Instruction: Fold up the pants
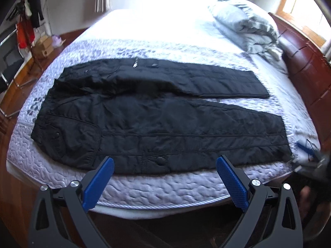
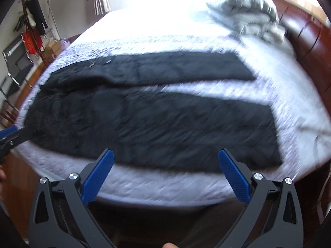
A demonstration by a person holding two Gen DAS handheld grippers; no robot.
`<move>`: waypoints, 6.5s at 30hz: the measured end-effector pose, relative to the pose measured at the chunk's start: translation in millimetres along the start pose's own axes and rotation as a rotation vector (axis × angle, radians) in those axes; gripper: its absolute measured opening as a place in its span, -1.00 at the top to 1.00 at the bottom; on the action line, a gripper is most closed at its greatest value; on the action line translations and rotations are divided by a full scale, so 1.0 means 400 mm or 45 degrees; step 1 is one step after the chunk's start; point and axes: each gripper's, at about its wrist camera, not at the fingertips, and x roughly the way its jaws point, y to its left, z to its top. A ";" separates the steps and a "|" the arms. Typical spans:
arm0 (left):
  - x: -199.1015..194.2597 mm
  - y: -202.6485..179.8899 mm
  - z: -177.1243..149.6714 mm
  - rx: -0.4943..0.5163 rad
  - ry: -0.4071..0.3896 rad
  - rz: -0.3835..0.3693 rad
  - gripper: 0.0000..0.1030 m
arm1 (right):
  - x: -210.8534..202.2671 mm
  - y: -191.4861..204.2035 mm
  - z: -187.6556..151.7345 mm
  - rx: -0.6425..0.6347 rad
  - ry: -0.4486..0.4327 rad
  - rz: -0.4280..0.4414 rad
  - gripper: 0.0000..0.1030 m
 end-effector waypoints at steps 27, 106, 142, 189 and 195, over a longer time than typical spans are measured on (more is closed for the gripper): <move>0.630 0.873 0.610 -0.702 0.568 0.200 -0.93 | 0.912 -0.718 0.736 0.098 0.409 -0.152 -0.95; 0.098 0.645 0.084 -0.399 -0.239 -0.404 0.70 | 0.158 -0.821 0.034 0.244 -0.415 0.152 0.78; 0.148 0.603 -0.101 -0.837 -0.149 -0.276 0.22 | 0.190 -0.786 -0.331 0.528 -0.132 0.029 -0.23; 0.268 0.594 -0.075 -0.699 -0.197 -0.018 0.60 | 0.238 -0.685 -0.124 0.976 -0.102 0.569 0.95; 0.274 0.604 -0.092 -0.765 -0.217 -0.041 0.57 | 0.040 -0.625 -0.010 0.618 -0.554 0.827 0.96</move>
